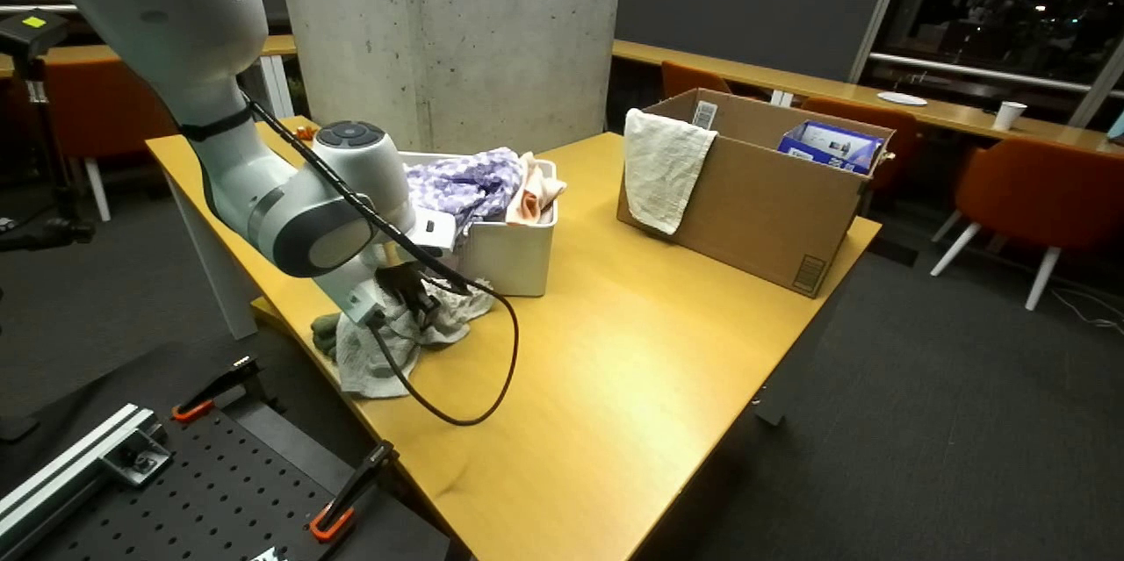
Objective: Put the purple clothing, towel and radish in the storage container.
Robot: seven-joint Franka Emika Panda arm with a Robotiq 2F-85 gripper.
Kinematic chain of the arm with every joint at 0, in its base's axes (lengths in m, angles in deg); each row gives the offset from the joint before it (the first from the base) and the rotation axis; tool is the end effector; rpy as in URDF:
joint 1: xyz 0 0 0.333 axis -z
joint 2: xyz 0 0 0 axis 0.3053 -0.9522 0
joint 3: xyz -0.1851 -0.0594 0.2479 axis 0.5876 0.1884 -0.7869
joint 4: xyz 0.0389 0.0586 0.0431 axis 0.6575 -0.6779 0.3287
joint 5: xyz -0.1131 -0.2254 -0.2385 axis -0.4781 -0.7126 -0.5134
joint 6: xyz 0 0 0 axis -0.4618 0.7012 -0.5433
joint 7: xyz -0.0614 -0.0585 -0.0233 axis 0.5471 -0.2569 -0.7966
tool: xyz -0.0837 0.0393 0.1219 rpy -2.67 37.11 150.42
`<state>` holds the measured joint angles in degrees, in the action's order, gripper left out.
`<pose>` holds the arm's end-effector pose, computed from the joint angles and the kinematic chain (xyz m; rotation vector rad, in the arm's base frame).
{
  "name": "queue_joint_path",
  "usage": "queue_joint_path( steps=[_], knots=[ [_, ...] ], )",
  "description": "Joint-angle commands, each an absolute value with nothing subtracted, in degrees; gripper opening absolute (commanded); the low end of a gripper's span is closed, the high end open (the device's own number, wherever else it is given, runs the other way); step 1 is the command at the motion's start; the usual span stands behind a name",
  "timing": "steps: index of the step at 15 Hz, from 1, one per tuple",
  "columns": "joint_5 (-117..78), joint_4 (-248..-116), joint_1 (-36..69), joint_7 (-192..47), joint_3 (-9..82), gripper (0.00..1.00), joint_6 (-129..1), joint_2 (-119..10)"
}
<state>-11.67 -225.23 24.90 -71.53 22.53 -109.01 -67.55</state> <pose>0.5157 0.0200 0.1383 -3.0048 0.2204 -0.3769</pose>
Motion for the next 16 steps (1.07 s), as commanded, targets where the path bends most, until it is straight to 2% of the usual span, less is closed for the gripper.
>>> queue_joint_path(
  steps=[1, 2, 3, 8, 12, 13, 14, 16],
  knots=[
    [-11.1, -228.3, 24.1, -71.2, 22.1, 0.06, -110.6, -64.3],
    [-11.0, -229.1, 23.6, -71.5, 22.5, 0.01, -110.4, -63.2],
    [-10.8, -230.4, 23.3, -71.8, 22.6, 0.00, -109.8, -61.4],
    [-11.0, -234.5, 21.3, -72.5, 24.3, 0.00, -108.5, -53.8],
    [-11.5, -233.3, 19.2, -72.6, 25.8, 0.00, -108.7, -54.2],
    [-11.5, -232.9, 18.6, -72.7, 26.2, 0.25, -108.5, -54.7],
    [-11.5, -232.7, 18.1, -72.8, 26.3, 0.28, -108.7, -55.2],
    [-11.7, -232.4, 16.6, -73.2, 26.9, 0.41, -108.8, -56.2]
  ],
)
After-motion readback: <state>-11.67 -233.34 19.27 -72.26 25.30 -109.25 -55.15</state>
